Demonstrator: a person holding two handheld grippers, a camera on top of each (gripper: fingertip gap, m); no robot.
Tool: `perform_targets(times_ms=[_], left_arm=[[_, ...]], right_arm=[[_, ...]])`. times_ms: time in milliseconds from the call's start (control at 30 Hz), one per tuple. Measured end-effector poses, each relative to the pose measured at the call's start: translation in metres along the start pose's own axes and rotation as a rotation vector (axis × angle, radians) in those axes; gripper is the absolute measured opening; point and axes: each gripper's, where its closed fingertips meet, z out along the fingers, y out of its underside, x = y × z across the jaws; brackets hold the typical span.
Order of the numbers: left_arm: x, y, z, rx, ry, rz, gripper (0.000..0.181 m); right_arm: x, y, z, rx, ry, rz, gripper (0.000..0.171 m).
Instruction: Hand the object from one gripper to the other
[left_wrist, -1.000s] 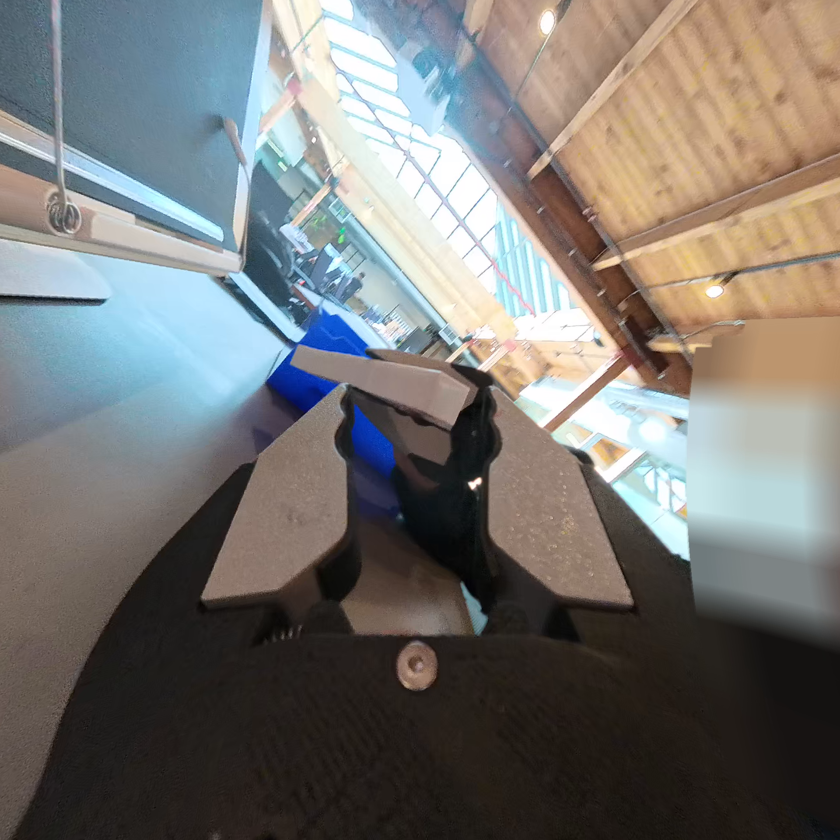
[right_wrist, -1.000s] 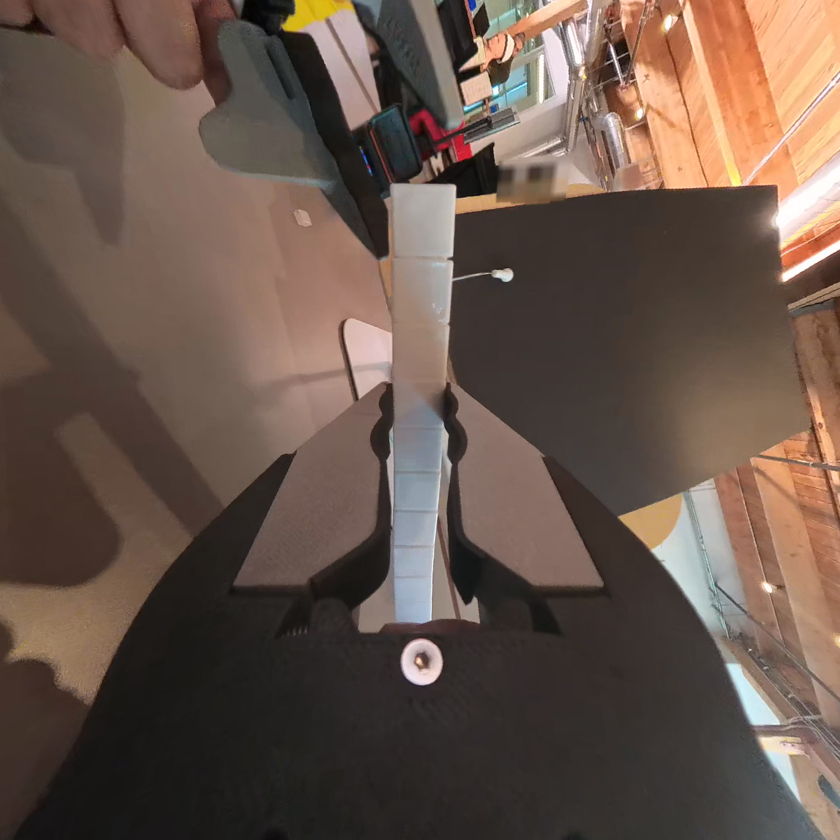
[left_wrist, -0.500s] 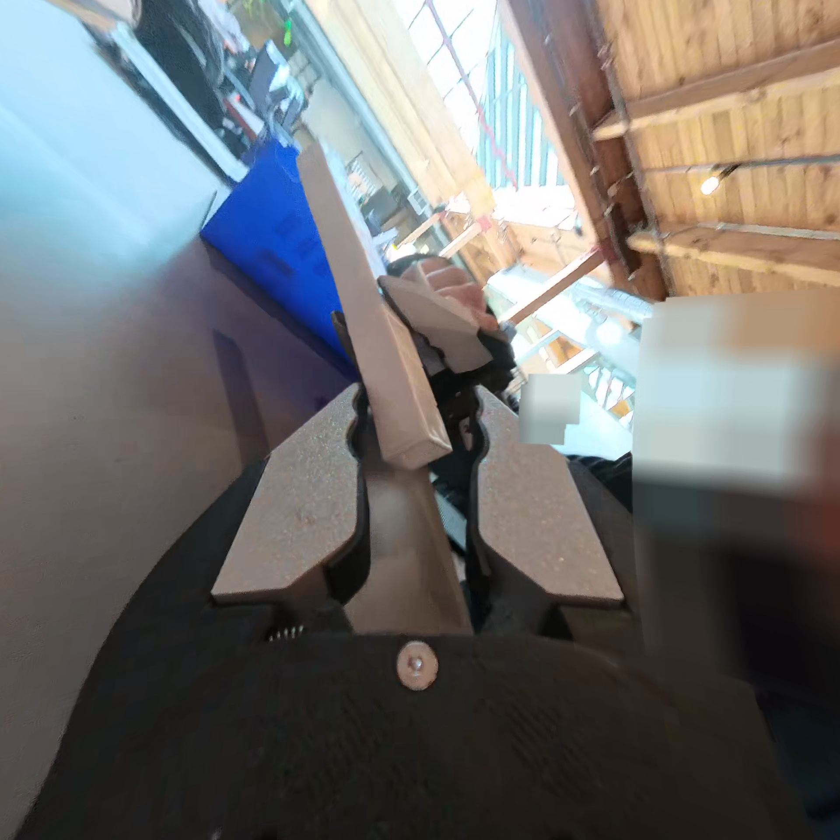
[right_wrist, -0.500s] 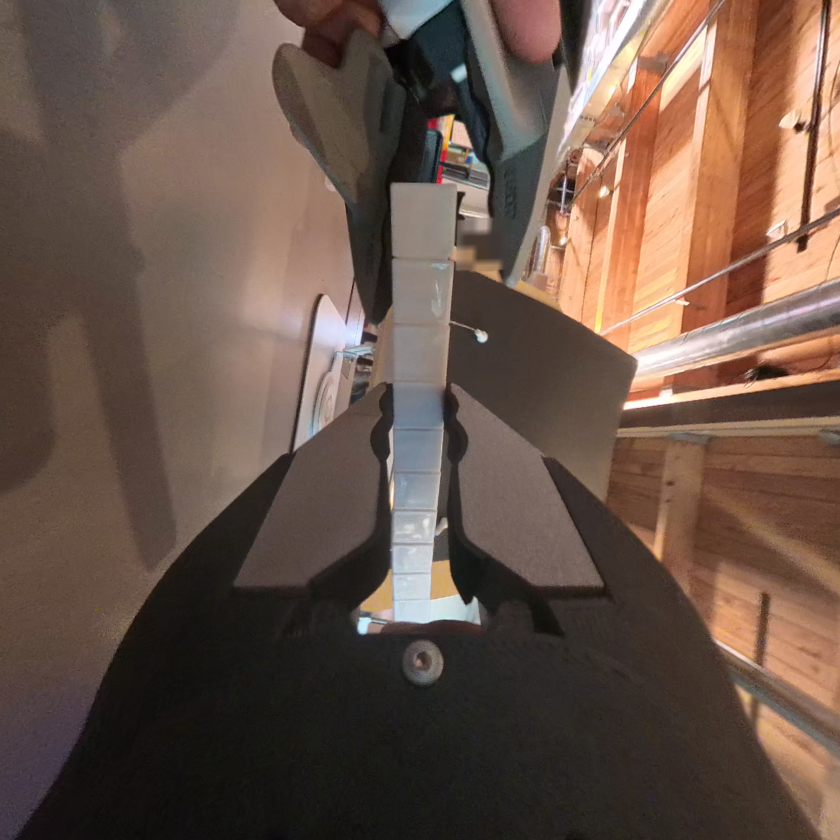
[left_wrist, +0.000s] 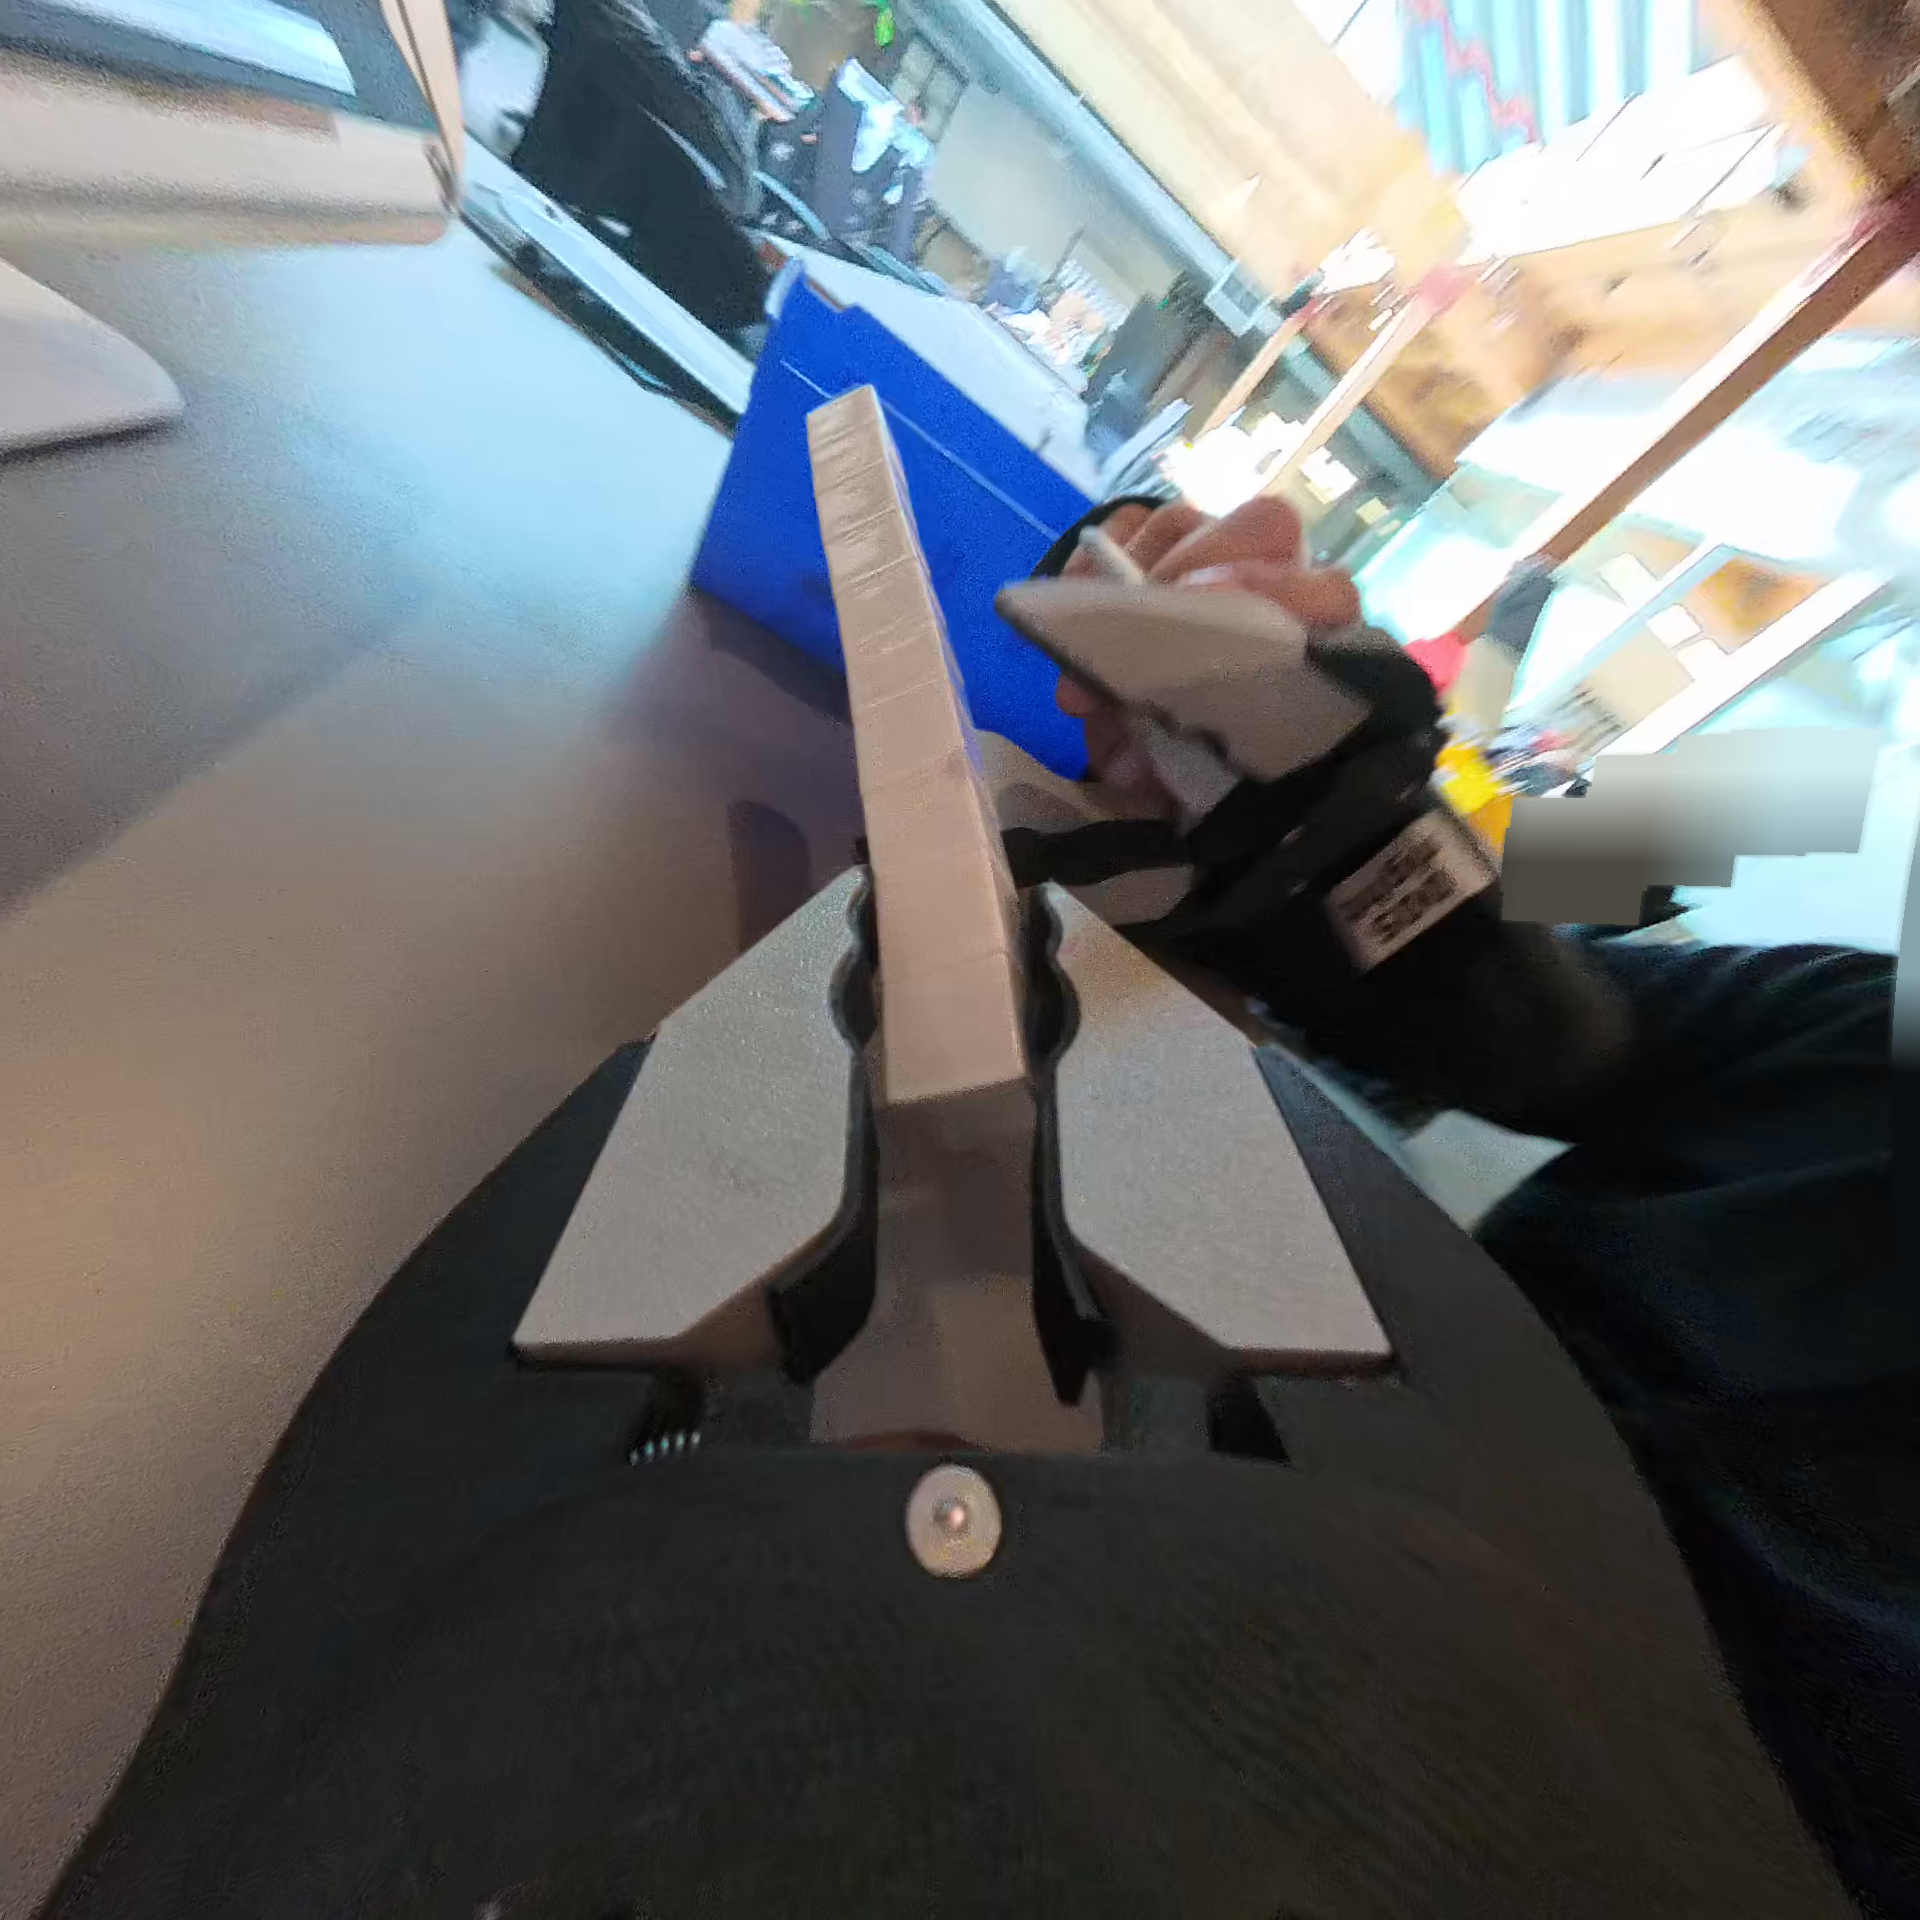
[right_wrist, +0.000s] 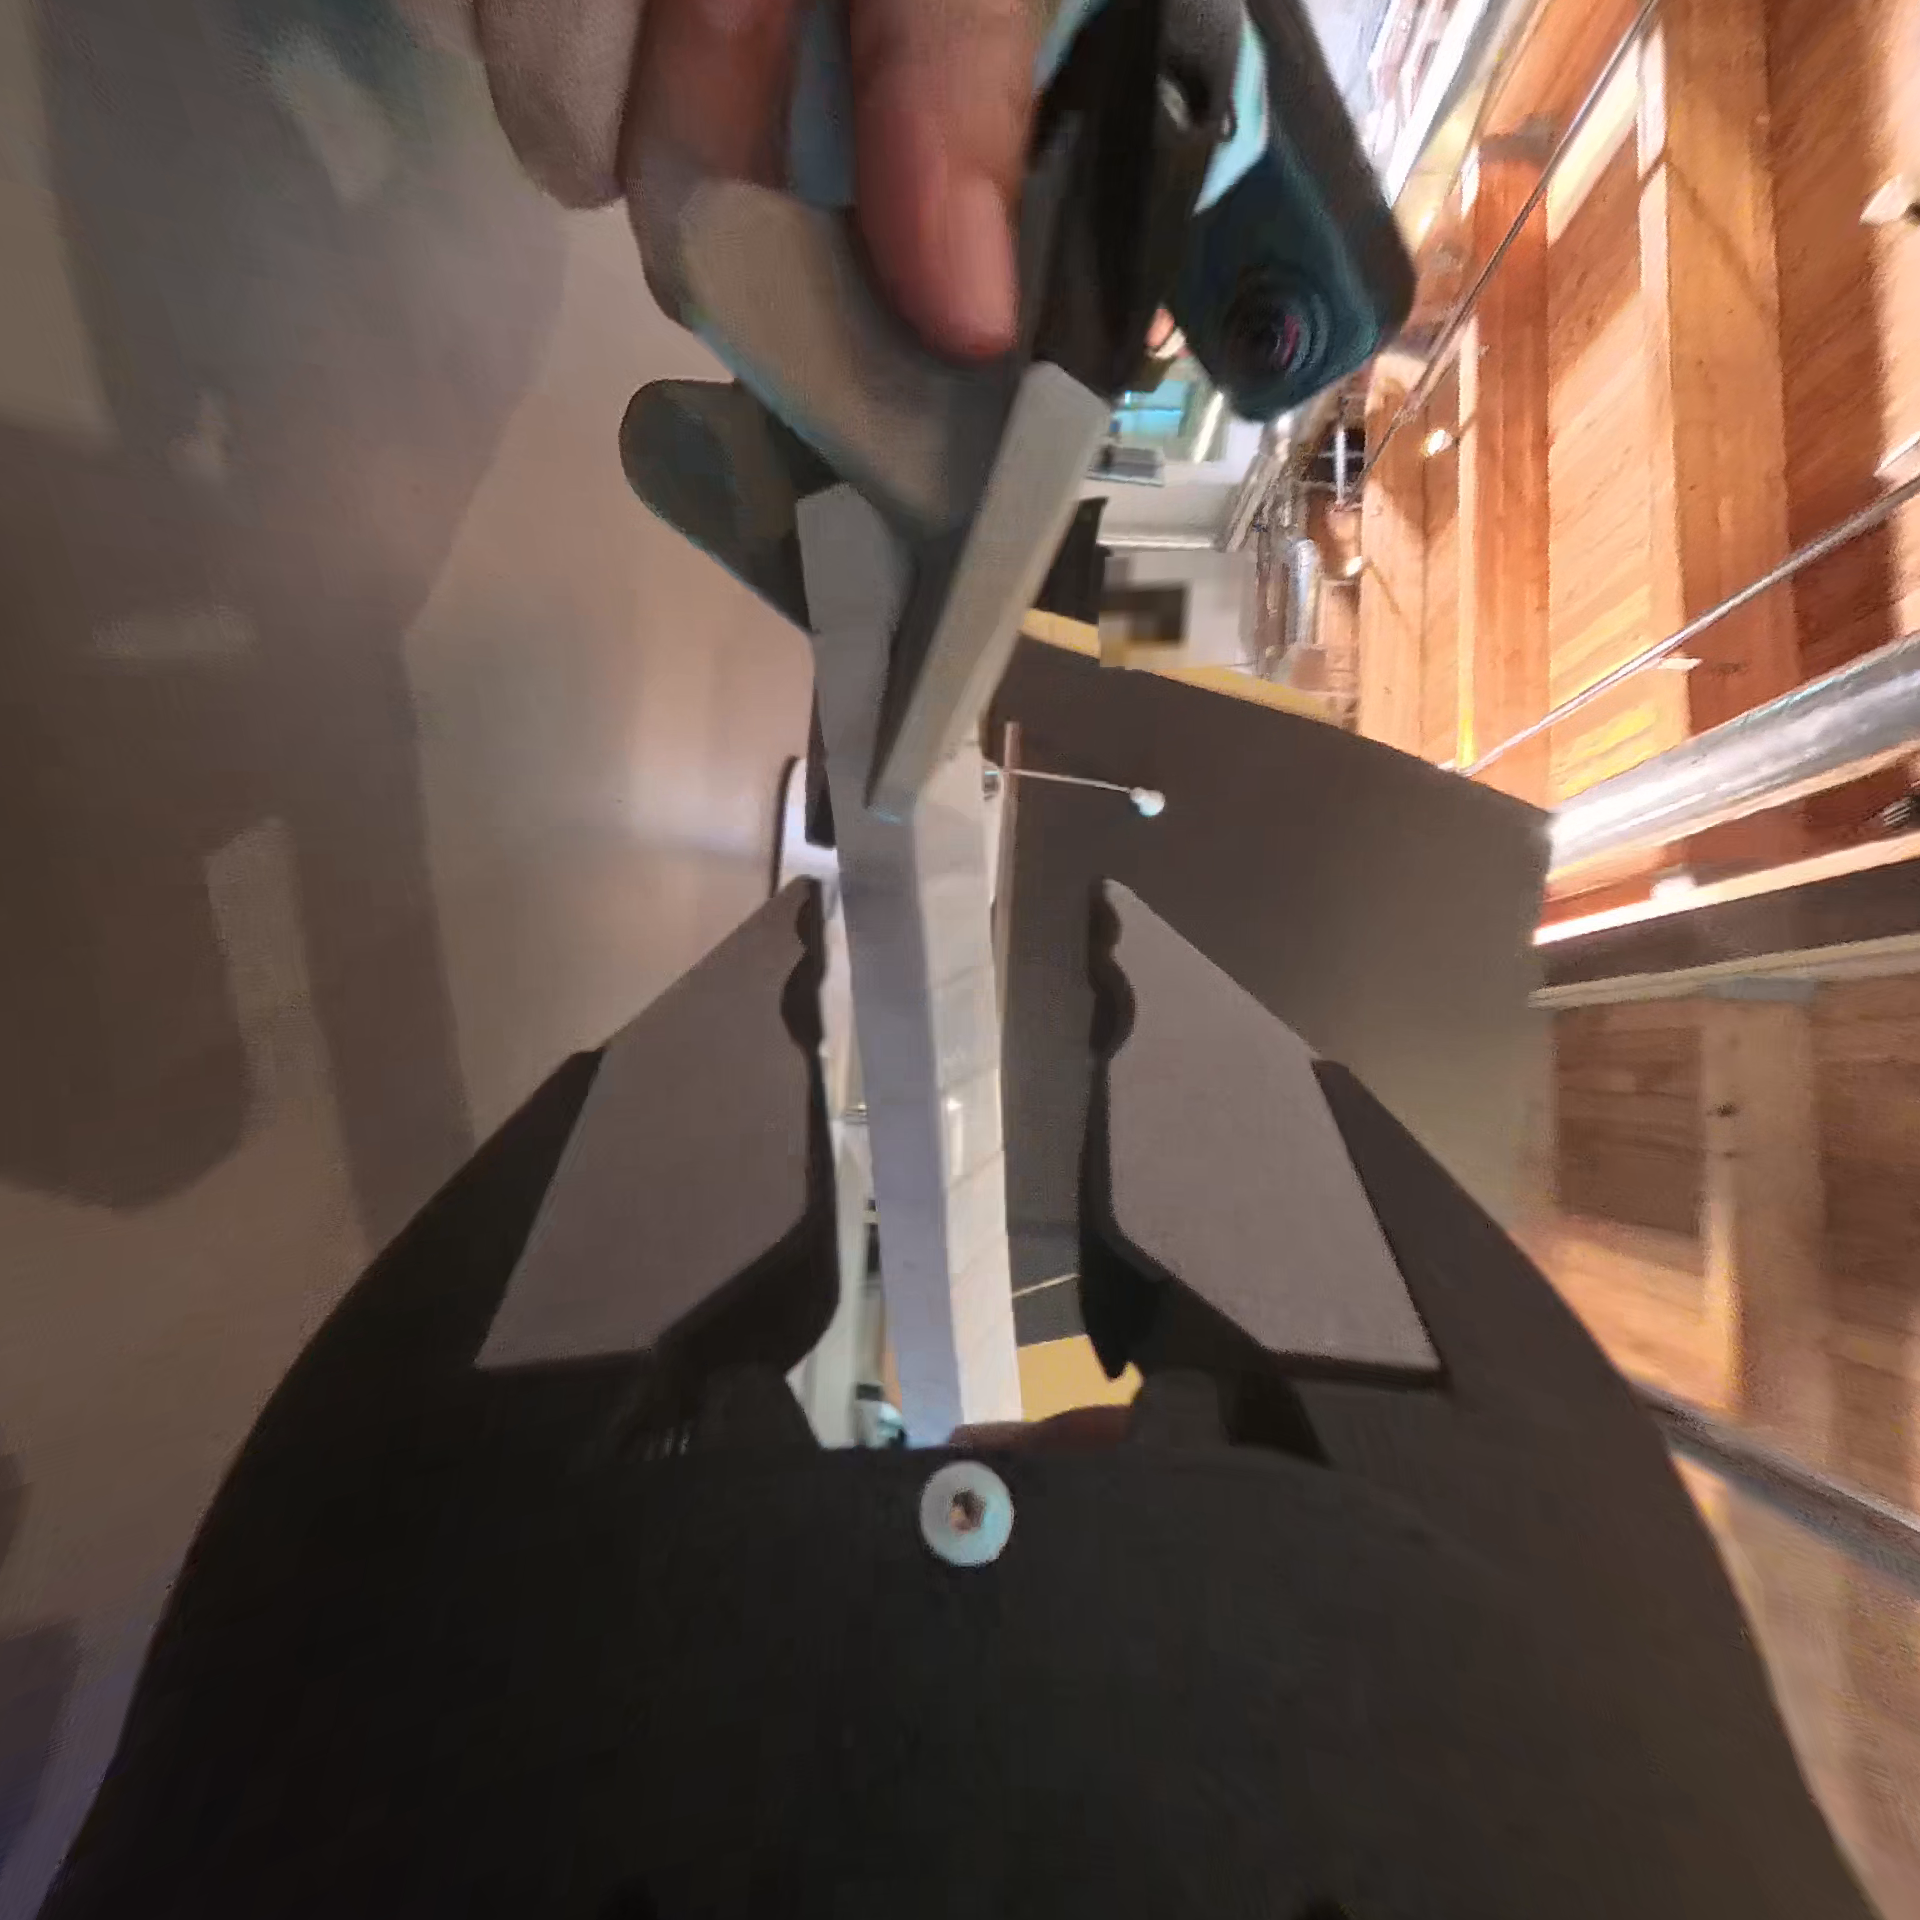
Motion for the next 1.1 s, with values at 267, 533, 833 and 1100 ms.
perform_targets(times_ms=[267, 533, 833, 1100], left_arm=[[0.001, -0.003, -0.013, -0.091, -0.173, 0.287, 0.020], [-0.009, 0.011, -0.007, -0.147, -0.183, 0.216, 0.021], [-0.013, -0.004, -0.018, -0.131, -0.353, 0.472, 0.068], [-0.005, -0.028, -0.034, -0.087, -0.628, 1.015, 0.061]], right_arm=[[-0.017, 0.022, -0.003, -0.010, -0.152, 0.207, 0.060], [-0.045, 0.024, -0.001, -0.033, -0.335, 0.317, 0.020], [-0.048, 0.042, 0.004, -0.114, -0.391, 0.547, 0.020], [-0.057, 0.048, -0.007, -0.149, -0.590, 0.881, 0.020]])
